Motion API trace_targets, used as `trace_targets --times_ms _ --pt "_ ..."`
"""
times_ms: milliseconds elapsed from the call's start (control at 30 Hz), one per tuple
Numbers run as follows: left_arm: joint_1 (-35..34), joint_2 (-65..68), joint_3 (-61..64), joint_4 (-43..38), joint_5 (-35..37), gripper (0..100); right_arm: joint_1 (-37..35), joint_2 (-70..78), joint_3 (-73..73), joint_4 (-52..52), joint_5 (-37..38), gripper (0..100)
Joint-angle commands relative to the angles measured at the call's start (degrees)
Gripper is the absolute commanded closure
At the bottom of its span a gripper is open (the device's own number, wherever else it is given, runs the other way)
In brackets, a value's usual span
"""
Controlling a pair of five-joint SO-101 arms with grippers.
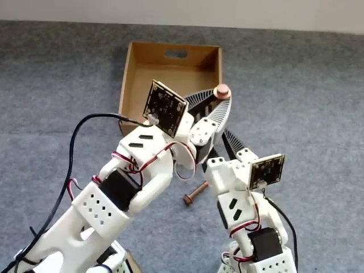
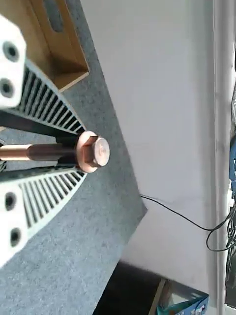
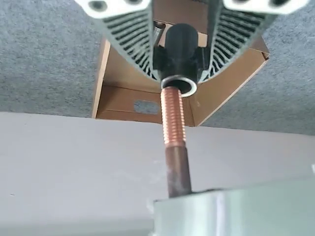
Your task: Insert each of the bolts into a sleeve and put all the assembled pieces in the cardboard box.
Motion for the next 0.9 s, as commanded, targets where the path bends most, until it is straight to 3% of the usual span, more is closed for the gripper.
trace_targets --times_ms 0,167,367,633,767,867 --pt "0.5 0.0 -1.3 -1.2 0.1 99 -0.5 0.0 -0.2 0.0 -0.2 99.3" --pt "0.3 0.0 -1.7 6.1 -0.1 99 -0.3 0.0 -0.2 0.0 -0.2 99.3" --pt "0.4 -0.3 -1.7 12.0 -7.8 99 -0.3 0.0 -0.2 0.0 -0.2 99.3" --pt "0.0 -0.3 -1.5 13.1 -7.6 99 -0.3 0.0 -0.1 0.0 -0.2 99.3" --pt "0.0 -0.3 -1.7 15.5 -6.7 90 -0.3 0.0 -0.1 0.0 -0.2 99.3" --pt "-1.6 -0.3 -1.7 17.3 -1.8 85 -0.3 0.0 -0.1 0.0 -0.2 99.3"
